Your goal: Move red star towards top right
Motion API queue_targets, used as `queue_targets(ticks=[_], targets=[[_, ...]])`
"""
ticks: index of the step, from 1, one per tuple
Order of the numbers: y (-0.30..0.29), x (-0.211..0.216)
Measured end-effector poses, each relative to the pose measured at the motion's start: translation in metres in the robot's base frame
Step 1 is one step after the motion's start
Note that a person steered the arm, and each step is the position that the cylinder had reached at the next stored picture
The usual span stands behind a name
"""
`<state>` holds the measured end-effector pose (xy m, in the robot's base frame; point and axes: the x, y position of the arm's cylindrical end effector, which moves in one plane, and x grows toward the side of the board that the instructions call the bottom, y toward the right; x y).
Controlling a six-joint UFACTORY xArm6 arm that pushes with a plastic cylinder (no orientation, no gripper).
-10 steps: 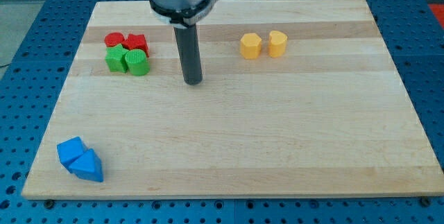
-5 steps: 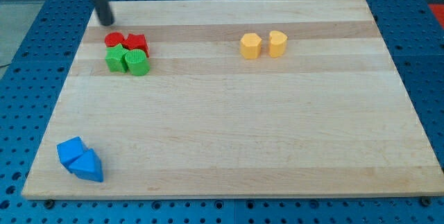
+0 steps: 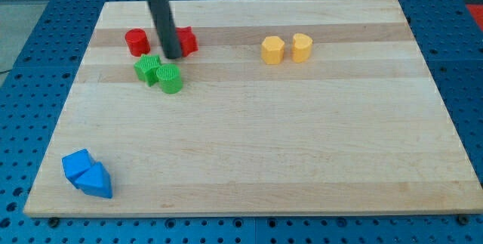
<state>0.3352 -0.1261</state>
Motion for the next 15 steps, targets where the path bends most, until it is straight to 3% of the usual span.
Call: queue_targets(ticks=[3,5,6,7,8,11,15], targets=[[-0.042,-0.020],[0.104,-0.041],[0.122,-0.041],[0.071,-0.020],[0.076,0.015],[0.208,-0.050],[0.257,-0.036]])
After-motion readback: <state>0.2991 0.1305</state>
